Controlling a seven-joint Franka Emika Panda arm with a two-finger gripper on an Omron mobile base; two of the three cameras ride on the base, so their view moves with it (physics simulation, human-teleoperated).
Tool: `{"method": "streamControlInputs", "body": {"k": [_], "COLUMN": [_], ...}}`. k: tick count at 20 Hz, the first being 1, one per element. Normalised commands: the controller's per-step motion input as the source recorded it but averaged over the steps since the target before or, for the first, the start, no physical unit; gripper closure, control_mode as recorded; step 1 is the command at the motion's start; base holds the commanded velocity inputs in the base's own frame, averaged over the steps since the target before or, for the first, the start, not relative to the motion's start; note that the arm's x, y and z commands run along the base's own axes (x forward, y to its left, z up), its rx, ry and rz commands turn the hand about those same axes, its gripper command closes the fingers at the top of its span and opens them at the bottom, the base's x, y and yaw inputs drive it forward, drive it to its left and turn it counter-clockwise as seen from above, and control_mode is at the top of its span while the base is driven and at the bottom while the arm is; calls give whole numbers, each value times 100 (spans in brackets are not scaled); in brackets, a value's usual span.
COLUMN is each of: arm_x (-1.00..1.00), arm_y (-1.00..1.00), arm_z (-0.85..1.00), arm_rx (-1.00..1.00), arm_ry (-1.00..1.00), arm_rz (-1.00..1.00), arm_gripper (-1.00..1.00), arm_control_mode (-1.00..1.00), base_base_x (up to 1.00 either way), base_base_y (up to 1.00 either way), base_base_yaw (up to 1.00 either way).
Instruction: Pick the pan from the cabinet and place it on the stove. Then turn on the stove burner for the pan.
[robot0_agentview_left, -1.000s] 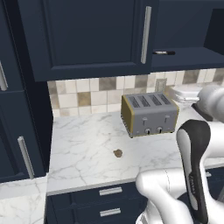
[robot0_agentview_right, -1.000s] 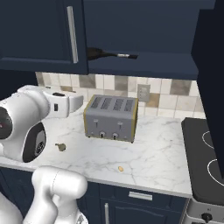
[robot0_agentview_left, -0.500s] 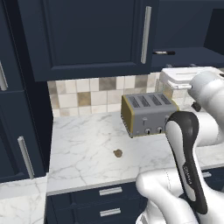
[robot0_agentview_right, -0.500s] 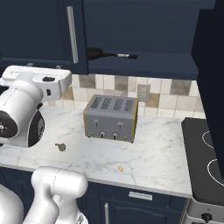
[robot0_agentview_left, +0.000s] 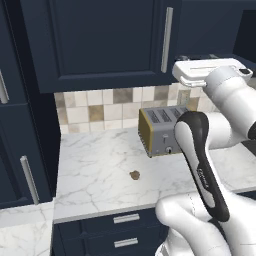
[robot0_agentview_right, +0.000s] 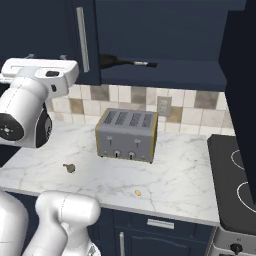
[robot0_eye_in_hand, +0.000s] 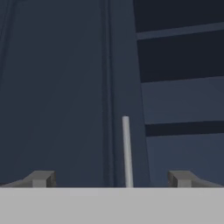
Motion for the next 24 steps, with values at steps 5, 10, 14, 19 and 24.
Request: {"method": "streamControlInputs", "body": {"k": [5,10,14,19,24], "arm_x": [34,34,34,36,40], "arm_y": [0,0,0,0,0], "arm_z": [5,0,0,0,0], "arm_rx": [0,0,0,0,0], "arm_ry": [0,0,0,0,0], "arm_rz": [0,0,0,-1,-2], "arm_gripper": [-100,-100,-100,-100,-100], "arm_control_mode": [-100,-100,-100,-100,-100], "base_base_x": [0,0,0,0,0], "base_base_y": [0,0,0,0,0], "base_base_yaw": [0,0,0,0,0]}}
